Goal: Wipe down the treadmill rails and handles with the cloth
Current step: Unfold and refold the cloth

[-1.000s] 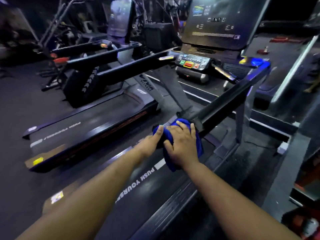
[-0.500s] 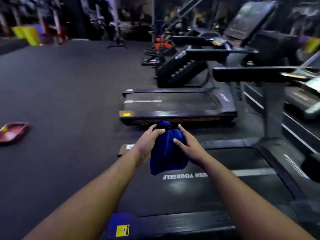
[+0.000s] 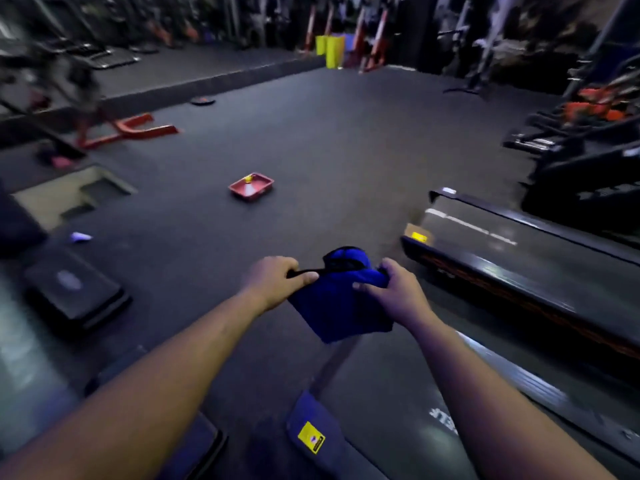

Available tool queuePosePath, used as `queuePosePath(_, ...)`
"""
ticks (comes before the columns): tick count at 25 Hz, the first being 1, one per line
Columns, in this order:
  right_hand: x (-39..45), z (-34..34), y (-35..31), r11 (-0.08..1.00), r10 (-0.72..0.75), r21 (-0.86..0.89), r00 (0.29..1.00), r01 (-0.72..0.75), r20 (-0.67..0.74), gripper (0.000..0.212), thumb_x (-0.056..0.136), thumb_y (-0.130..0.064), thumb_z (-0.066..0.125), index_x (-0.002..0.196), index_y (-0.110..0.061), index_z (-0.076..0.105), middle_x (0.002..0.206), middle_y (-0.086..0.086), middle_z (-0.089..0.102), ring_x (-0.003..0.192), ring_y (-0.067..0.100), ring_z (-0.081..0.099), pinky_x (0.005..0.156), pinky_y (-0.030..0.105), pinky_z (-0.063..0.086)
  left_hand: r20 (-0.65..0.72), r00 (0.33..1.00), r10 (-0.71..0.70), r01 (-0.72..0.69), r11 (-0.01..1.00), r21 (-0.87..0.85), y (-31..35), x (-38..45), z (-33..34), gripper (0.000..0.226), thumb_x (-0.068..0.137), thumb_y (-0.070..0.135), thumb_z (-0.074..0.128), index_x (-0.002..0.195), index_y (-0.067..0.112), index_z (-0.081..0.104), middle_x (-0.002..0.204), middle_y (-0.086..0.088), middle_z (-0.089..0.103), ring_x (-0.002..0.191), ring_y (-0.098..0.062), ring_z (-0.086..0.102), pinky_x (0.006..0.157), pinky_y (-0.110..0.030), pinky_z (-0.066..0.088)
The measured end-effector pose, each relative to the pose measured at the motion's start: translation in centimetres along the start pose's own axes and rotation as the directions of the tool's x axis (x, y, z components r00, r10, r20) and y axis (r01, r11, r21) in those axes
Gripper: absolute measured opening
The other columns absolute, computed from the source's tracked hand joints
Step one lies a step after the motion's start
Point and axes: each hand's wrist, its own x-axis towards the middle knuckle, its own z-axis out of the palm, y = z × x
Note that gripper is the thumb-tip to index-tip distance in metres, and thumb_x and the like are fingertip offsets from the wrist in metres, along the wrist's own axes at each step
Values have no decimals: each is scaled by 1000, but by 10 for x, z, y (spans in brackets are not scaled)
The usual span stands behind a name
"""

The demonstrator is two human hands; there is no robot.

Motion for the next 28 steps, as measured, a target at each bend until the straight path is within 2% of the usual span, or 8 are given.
queuePosePath(2, 22, 24, -23, 999, -28, 20, 999, 27, 35, 54, 68, -55, 82, 78, -17, 46, 70, -3, 61, 67, 21, 56, 63, 38, 45, -103, 994, 25, -32, 997, -72, -33, 0, -15, 47, 91, 56, 61, 66, 17, 61, 68, 1, 60, 65, -14, 53, 54, -32, 37)
queuePosePath(6, 75, 65, -74, 977, -211, 36, 975, 209, 65, 50, 74, -48, 81, 65, -17, 43, 64, -4, 50, 61, 17, 47, 58, 33, 37, -182, 981, -64, -52, 820, -570, -91, 6, -43, 37, 93, 45, 62, 86, 10, 70, 76, -1, 64, 66, -4, 52, 58, -15, 39)
queuePosePath(11, 157, 132, -133, 916, -231, 374, 954, 148, 190, 48, 70, -40, 82, 73, -14, 42, 64, 1, 49, 57, 22, 50, 48, 48, 46, -137, 982, -129, 27, 818, -574, -188, 45, -72, 44, 84, 59, 63, 69, 19, 53, 60, 11, 46, 52, 0, 40, 50, -20, 32)
queuePosePath(13, 184, 154, -155, 902, -233, 406, 957, 147, 170, 52, 70, -42, 82, 78, -9, 42, 67, 4, 49, 55, 22, 48, 44, 42, 41, -27, 994, -102, 79, 885, -459, -229, 62, -90, 41, 78, 64, 68, 76, 23, 61, 64, 12, 57, 57, -2, 52, 53, -22, 39)
queuePosePath(17, 238, 184, -205, 944, -256, 243, 959, 222, 117, 46, 69, -39, 87, 74, -12, 51, 68, -4, 54, 61, 12, 45, 57, 33, 38, 126, 986, -113, 88, 978, 190, -319, 97, -127, 44, 86, 69, 57, 89, 26, 64, 86, 7, 61, 90, -16, 55, 75, -34, 39)
queuePosePath(22, 302, 209, -241, 987, -144, 81, 989, 140, 44, 35, 78, -38, 79, 67, -14, 56, 59, -5, 55, 56, 15, 48, 53, 33, 38, -39, 962, -270, 246, 922, -299, -378, 145, -167, 28, 88, 51, 67, 79, 25, 62, 79, -1, 66, 73, -15, 61, 65, -32, 46)
queuePosePath(25, 350, 240, -253, 917, 49, 385, 987, -105, 151, 22, 85, -26, 69, 68, -14, 62, 56, -3, 56, 55, 19, 51, 54, 32, 39, -228, 896, -381, 166, 764, -624, -377, 195, -169, 27, 87, 36, 75, 81, 11, 67, 70, -7, 68, 61, -13, 58, 57, -31, 45)
queuePosePath(28, 400, 288, -266, 777, 121, 591, 973, -217, 199, 13, 85, -24, 71, 76, -17, 63, 66, 5, 62, 62, 22, 55, 56, 35, 41, -166, 853, -495, 128, 506, -853, -378, 265, -160, 28, 90, 30, 73, 83, 3, 67, 70, -7, 67, 64, -18, 60, 56, -33, 51)
